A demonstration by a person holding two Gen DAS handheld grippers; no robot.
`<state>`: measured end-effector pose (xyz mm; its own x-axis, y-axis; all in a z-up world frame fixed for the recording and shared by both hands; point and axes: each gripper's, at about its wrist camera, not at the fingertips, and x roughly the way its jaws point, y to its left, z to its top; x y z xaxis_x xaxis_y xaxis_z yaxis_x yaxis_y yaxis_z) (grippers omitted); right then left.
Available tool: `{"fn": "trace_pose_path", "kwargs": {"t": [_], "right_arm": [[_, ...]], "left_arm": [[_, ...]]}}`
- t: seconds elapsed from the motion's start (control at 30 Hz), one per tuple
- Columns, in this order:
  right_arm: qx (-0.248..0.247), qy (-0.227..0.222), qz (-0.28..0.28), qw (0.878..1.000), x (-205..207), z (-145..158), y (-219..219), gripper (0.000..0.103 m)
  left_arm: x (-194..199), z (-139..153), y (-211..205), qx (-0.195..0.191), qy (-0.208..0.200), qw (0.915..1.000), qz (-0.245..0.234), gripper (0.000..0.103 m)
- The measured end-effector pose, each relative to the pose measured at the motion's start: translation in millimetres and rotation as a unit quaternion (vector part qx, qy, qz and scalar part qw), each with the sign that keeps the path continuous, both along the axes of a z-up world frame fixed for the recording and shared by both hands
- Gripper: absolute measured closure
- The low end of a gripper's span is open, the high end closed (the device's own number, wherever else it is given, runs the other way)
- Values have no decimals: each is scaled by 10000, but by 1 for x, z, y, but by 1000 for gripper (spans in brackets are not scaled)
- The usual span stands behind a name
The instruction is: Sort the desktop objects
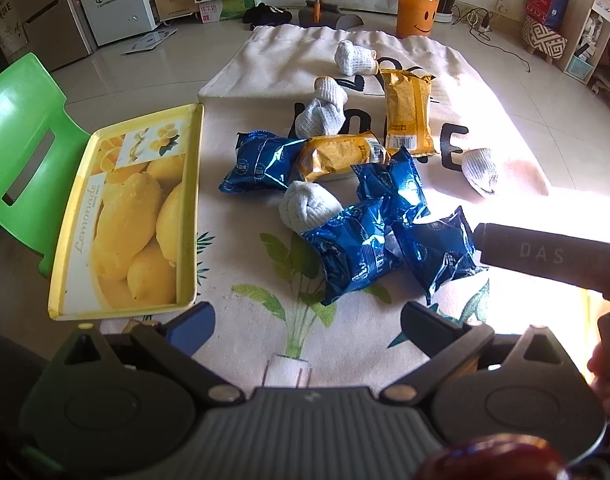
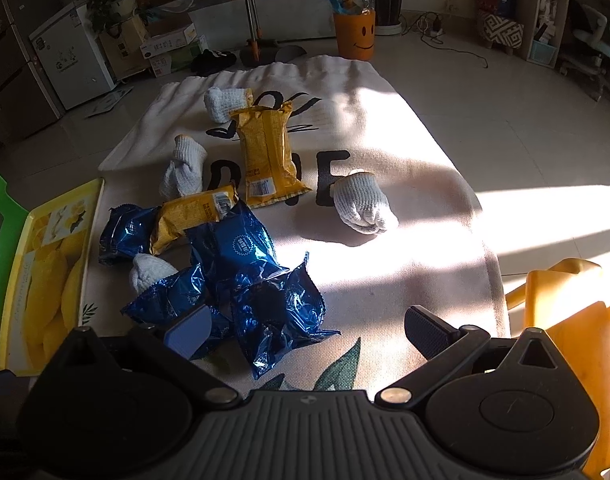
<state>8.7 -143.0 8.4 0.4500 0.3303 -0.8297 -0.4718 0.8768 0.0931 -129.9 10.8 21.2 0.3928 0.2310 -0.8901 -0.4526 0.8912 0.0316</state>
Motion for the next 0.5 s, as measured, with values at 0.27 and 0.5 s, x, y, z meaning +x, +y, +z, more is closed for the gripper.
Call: {"fn": "trace_pose_path", "kwargs": {"t": [0.27, 0.5], "right_arm": [[-25, 200, -167, 9997, 7, -8, -4, 0], [-60, 250, -182, 9995, 9, -11, -3, 0]], "left_arm": [[13, -4, -8, 116, 53, 9999, -80, 0], [16, -8, -9, 69, 97, 9999, -49, 0]]}}
